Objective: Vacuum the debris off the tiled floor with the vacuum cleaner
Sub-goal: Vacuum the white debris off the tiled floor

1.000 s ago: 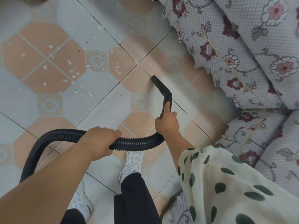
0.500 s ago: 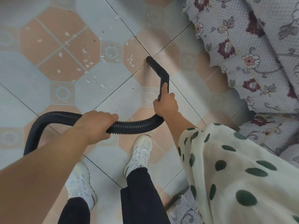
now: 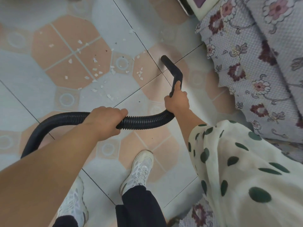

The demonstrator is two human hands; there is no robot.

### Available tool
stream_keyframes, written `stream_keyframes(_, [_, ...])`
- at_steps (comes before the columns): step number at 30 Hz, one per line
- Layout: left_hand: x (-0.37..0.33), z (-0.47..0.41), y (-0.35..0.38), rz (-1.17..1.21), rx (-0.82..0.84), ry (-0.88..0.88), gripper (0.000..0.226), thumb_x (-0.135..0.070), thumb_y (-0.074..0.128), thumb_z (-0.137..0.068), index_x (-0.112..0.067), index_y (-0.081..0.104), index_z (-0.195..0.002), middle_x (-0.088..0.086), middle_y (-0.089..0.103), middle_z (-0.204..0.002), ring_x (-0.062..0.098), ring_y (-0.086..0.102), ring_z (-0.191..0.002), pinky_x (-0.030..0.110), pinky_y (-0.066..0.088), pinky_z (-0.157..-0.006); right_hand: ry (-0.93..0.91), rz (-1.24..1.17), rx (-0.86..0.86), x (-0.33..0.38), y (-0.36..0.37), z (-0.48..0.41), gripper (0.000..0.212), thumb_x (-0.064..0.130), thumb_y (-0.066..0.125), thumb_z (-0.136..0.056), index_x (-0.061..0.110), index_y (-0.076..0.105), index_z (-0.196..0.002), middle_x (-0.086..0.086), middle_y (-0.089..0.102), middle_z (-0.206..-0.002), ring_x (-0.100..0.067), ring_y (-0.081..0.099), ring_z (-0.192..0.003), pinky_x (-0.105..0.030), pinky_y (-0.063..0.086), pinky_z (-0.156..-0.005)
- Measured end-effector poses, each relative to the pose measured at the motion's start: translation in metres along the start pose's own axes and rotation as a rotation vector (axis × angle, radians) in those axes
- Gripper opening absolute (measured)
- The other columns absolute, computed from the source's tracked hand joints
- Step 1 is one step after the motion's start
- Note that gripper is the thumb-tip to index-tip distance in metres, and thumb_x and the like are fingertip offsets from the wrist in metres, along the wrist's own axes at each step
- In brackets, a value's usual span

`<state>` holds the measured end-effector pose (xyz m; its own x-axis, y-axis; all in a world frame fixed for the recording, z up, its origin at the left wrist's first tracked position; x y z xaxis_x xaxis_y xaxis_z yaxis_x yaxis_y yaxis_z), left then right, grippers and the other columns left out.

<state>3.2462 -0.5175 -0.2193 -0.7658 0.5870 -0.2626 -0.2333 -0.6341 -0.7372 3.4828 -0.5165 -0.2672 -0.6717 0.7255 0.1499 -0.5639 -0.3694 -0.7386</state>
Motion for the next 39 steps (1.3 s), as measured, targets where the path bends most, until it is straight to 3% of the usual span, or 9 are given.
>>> stream_keyframes(4, [0.009,-0.022,-0.011,0.04,-0.034,-0.043,0.024,-0.023,0.054,-0.085,-0.024,0.031,-0.09,-0.007,0.04,-0.074,0.022,0.047,-0.07,0.03,0.025,-0.05,-0.029,0.025,-0.012,0.019,-0.017,-0.032,0.078,0.02,0.045,-0.097,0.023,-0.004,-0.158,-0.016,0.04,-0.137,-0.025,0.043,-0.088,-0.033,0.039,-0.073])
stream_keyframes(8, [0.016,-0.042,-0.018,0.078,-0.068,-0.081,0.025,-0.023,0.055,-0.085,-0.024,0.032,-0.092,-0.006,0.044,-0.075,0.022,0.049,-0.069,0.028,0.024,-0.048,-0.071,0.031,-0.022,0.038,-0.03,-0.061,0.081,0.018,0.046,-0.096,0.023,-0.006,-0.157,-0.015,0.042,-0.141,-0.029,0.054,-0.099,-0.036,0.048,-0.078])
stream_keyframes(10, [0.022,-0.052,-0.021,0.086,-0.085,-0.096,0.026,-0.025,0.055,-0.085,-0.024,0.031,-0.093,-0.004,0.047,-0.079,0.022,0.049,-0.07,0.028,0.022,-0.047,-0.083,0.023,-0.026,0.048,-0.037,-0.072,0.08,0.018,0.047,-0.095,0.022,-0.004,-0.158,-0.016,0.045,-0.135,-0.03,0.054,-0.101,-0.039,0.051,-0.083])
stream_keyframes(15, [0.028,-0.067,-0.029,0.108,-0.097,-0.127,0.025,-0.024,0.054,-0.087,-0.025,0.029,-0.093,-0.006,0.043,-0.076,0.02,0.047,-0.068,0.027,0.022,-0.046,-0.128,0.068,-0.054,0.065,-0.048,-0.092,0.079,0.019,0.047,-0.095,0.018,0.0,-0.157,-0.012,0.051,-0.119,-0.025,0.048,-0.086,-0.033,0.043,-0.072])
stream_keyframes(20, [0.041,-0.079,-0.039,0.108,-0.123,-0.158,0.024,-0.023,0.054,-0.087,-0.024,0.031,-0.096,-0.006,0.042,-0.073,0.019,0.047,-0.066,0.027,0.023,-0.045,-0.182,0.153,-0.073,0.089,-0.056,-0.108,0.081,0.026,0.046,-0.091,0.024,0.0,-0.157,-0.003,0.048,-0.097,-0.029,0.057,-0.09,-0.044,0.054,-0.085])
stream_keyframes(25, [0.062,-0.089,-0.042,0.122,-0.151,-0.209,0.025,-0.024,0.054,-0.087,-0.023,0.031,-0.096,-0.003,0.048,-0.078,0.02,0.048,-0.067,0.027,0.025,-0.046,-0.226,0.069,-0.052,0.122,-0.055,-0.127,0.08,0.017,0.046,-0.096,0.018,-0.005,-0.157,-0.008,0.052,-0.118,-0.024,0.049,-0.088,-0.035,0.048,-0.079])
stream_keyframes(30, [0.079,-0.09,-0.041,0.124,-0.172,-0.24,0.027,-0.025,0.055,-0.088,-0.024,0.029,-0.095,-0.005,0.043,-0.074,0.02,0.046,-0.067,0.028,0.023,-0.046,-0.291,0.11,-0.035,0.151,-0.047,-0.135,0.08,0.02,0.047,-0.097,0.022,-0.005,-0.157,-0.012,0.052,-0.128,-0.024,0.049,-0.088,-0.037,0.048,-0.079])
stream_keyframes(35, [0.086,-0.08,-0.039,0.131,-0.177,-0.248,0.027,-0.025,0.054,-0.088,-0.024,0.029,-0.094,-0.005,0.045,-0.076,0.02,0.046,-0.068,0.027,0.022,-0.046,-0.354,0.2,-0.04,0.168,-0.04,-0.131,0.078,0.024,0.048,-0.098,0.023,-0.003,-0.157,-0.015,0.045,-0.139,-0.032,0.057,-0.11,-0.034,0.041,-0.08])
stream_keyframes(39, [0.087,-0.072,-0.04,0.131,-0.179,-0.235,0.026,-0.026,0.055,-0.087,-0.024,0.03,-0.095,-0.004,0.045,-0.077,0.02,0.046,-0.067,0.027,0.022,-0.045,-0.358,0.194,-0.026,0.169,-0.04,-0.124,0.078,0.025,0.049,-0.098,0.024,-0.001,-0.157,-0.016,0.045,-0.139,-0.033,0.055,-0.114,-0.033,0.038,-0.078])
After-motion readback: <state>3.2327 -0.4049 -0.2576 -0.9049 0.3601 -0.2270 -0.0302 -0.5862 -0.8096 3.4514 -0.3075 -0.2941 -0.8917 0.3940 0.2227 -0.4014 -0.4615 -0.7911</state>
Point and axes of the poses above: each hand's wrist, its own z-axis away from the middle knuckle, its own y-axis out of the palm, x = y × z, the point moved 5 cm from there along -z, towards the middle knuckle
